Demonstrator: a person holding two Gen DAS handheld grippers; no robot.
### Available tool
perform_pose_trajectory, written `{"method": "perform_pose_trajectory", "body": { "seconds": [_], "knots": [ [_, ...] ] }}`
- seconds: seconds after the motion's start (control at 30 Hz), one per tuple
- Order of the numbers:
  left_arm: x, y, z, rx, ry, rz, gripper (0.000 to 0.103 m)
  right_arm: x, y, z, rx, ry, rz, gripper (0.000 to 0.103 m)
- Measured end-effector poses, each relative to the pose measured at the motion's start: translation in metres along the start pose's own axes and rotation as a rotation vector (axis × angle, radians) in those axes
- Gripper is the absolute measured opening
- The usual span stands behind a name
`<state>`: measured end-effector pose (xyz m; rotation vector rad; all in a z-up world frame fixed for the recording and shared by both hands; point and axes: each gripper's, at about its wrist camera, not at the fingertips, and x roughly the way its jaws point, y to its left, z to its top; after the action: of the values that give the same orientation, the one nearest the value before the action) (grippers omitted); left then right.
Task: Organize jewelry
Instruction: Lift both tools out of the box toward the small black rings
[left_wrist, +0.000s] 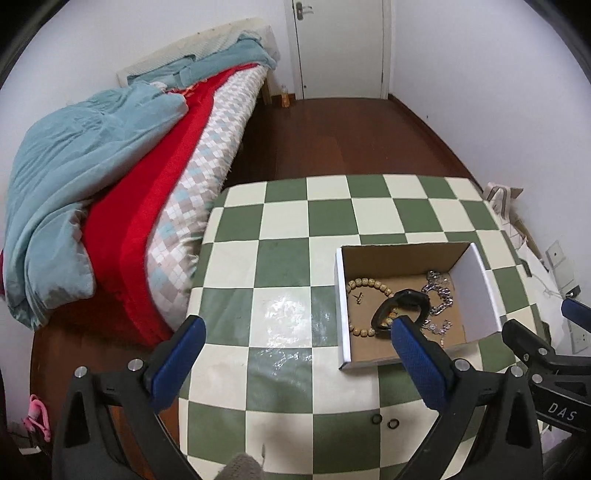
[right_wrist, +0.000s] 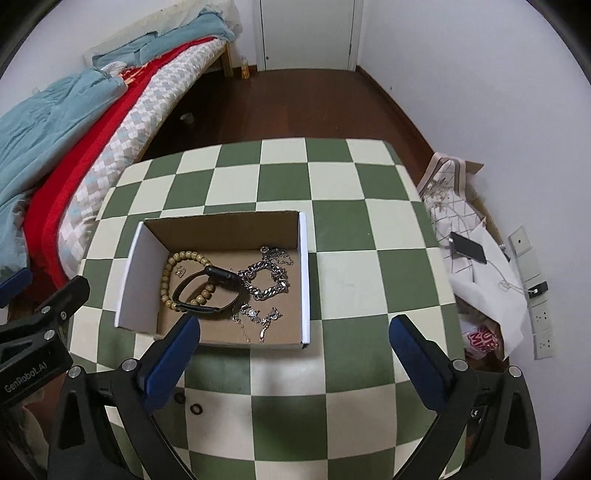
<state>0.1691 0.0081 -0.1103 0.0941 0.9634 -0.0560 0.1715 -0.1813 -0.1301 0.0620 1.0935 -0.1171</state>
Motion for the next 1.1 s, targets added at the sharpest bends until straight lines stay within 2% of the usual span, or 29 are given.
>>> {"method": "perform_pose_trajectory", "body": {
  "seconds": [0.37, 0.77, 0.87, 0.93, 1.0, 1.07, 1.1],
  "knots": [
    [-0.056, 0.007, -0.017, -0.009, -0.093, 0.009, 0.102, -0.063, 0.001, -0.025, -0.025, -0.114, -0.05, 0.103],
    [-0.094, 0.014, -0.04, -0.053, -0.167, 0.009, 0.102, -0.124, -0.002, -0.048, 0.006, -0.214, -0.041, 0.103],
    [-0.087, 0.017, -0.053, -0.061, -0.173, 0.049, 0.102, -0.127, -0.002, -0.057, 0.011, -0.216, -0.022, 0.103],
    [-0.074, 0.02, -0.064, -0.06, -0.15, 0.081, 0.102, -0.12, -0.001, -0.068, 0.023, -0.205, -0.006, 0.103],
    [-0.055, 0.024, -0.075, -0.06, -0.112, 0.143, 0.102, -0.106, 0.001, -0.079, 0.028, -0.183, 0.002, 0.103],
    [-0.037, 0.027, -0.085, -0.049, -0.084, 0.204, 0.102, -0.084, 0.004, -0.092, 0.032, -0.151, 0.041, 0.097],
    [-0.028, 0.03, -0.09, -0.043, -0.069, 0.238, 0.102, -0.071, 0.007, -0.097, 0.03, -0.127, 0.068, 0.081]
  ]
}}
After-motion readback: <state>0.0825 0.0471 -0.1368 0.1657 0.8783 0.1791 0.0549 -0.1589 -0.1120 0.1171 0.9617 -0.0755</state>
